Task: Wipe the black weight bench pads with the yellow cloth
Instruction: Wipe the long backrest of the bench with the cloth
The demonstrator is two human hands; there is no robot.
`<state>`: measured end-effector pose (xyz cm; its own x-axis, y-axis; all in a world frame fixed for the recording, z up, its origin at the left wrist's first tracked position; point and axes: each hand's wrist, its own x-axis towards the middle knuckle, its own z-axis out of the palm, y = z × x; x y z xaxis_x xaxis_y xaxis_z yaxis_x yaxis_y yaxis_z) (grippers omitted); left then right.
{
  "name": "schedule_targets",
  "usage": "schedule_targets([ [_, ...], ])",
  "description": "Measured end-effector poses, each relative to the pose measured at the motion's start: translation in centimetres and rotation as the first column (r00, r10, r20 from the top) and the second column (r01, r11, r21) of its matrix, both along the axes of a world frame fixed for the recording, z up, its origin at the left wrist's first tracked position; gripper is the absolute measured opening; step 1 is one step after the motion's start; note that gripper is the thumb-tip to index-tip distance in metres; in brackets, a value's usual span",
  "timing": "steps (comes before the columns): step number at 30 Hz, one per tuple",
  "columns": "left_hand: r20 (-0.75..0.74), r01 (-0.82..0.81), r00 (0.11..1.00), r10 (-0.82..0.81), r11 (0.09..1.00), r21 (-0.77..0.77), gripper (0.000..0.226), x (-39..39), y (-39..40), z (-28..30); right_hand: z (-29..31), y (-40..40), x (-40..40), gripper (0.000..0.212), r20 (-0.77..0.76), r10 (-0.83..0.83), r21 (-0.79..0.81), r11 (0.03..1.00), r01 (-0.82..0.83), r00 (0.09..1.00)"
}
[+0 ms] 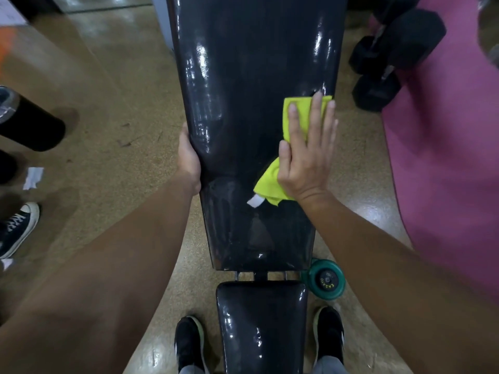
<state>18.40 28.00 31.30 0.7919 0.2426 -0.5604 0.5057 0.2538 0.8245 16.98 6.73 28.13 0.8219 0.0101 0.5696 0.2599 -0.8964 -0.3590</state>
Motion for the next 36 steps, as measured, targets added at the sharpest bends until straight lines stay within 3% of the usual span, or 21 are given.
schedule_targets([
  [3, -0.008, -0.004, 1.0, 0.004, 1.0, -0.003, 0.067, 0.0, 0.2, 0.0, -1.7, -2.7, -1.0, 0.055, -0.008, 0.1, -0.069, 0.993, -0.101, 0.995],
  [7, -0.008, 0.002, 1.0, -0.002, 1.0, -0.003, 0.07, 0.0, 0.3, -0.4, -1.4, -3.9, -0.3, 0.062, -0.117, -0.009, 0.147, 0.989, 0.026, 0.993],
  [9, 0.001, 0.005, 1.0, -0.005, 1.0, 0.001, 0.069, 0.0, 0.4, -0.5, -0.4, -2.8, 0.4, 0.061, -0.102, -0.039, 0.201, 0.978, 0.059, 0.994],
  [14, 0.007, -0.003, 1.0, 0.003, 1.0, -0.004, 0.067, -0.1, 0.1, -0.2, -0.1, 0.4, -0.1, 0.057, 0.003, -0.005, 0.079, 0.997, 0.004, 1.0],
  [18, -0.005, 0.004, 1.0, -0.004, 1.0, -0.015, 0.068, 0.0, 0.2, 0.1, -1.8, -2.6, -1.2, 0.055, -0.018, 0.125, -0.047, 0.991, -0.125, 0.992],
  [20, -0.003, 0.002, 1.0, -0.002, 1.0, -0.022, 0.067, -0.1, 0.3, 0.1, -1.9, -4.2, -0.8, 0.053, -0.006, 0.15, -0.021, 0.988, -0.15, 0.989],
  [27, 0.007, -0.01, 1.0, 0.01, 1.0, -0.013, 0.064, -0.2, 0.1, -0.1, -0.3, 0.4, -0.6, 0.055, 0.0, -0.027, 0.068, 0.997, 0.027, 1.0],
  [32, 0.002, 0.015, 1.0, -0.015, 1.0, -0.027, 0.069, -0.1, 0.4, -0.2, -1.9, 2.3, -3.1, 0.065, -0.037, 0.076, -0.06, 0.995, -0.078, 0.996],
  [36, 0.01, 0.04, 0.999, -0.04, 0.998, -0.038, 0.07, -0.1, 0.9, -0.4, -1.0, 3.1, -1.9, 0.069, -0.026, -0.093, 0.024, 0.995, 0.093, 0.995],
])
